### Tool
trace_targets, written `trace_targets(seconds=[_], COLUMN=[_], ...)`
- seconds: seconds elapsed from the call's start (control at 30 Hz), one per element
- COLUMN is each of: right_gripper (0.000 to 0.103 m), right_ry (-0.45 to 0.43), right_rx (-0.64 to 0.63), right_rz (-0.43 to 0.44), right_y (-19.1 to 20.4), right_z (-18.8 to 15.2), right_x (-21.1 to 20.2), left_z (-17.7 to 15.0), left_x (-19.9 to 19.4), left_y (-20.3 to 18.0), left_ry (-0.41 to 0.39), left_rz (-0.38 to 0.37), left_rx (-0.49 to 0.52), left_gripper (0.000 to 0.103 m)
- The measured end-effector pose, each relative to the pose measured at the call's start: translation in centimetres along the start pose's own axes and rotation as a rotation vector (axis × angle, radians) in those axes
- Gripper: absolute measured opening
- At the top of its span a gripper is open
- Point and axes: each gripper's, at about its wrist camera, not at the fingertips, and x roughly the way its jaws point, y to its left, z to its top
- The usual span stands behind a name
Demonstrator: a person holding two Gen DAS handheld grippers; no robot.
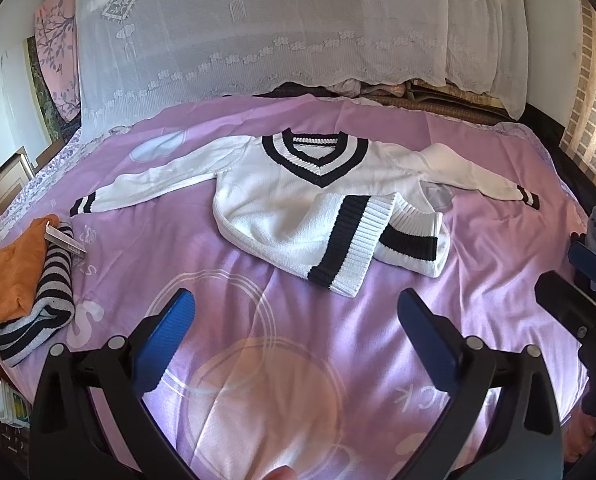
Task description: Fold small clothes
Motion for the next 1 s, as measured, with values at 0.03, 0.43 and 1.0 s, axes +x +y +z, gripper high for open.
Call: trace_targets(seconds=[0.03, 0.43, 1.0], right_gripper=[0.1, 0.1, 0.1], right_ry=[0.0, 0.001, 0.001], right_rx=[0.0, 0.001, 0.002], right_rz=[0.0, 0.001, 0.002], right_y=[0.01, 0.14, 0.06], right_z=[0.01, -0.02, -0.02], right_x=[-0.01, -0.05, -0.03], left_z=[0.06, -0.01, -0.37], left_x=[0.02, 0.13, 0.33], left_y=[0.02, 0.03, -0.06], left_ry=[0.0, 0.006, 0.013], left_rz=[0.0, -0.001, -0.003], left_rx=[0.001, 0.001, -0.003], left_gripper=[0.099, 0.099, 0.099])
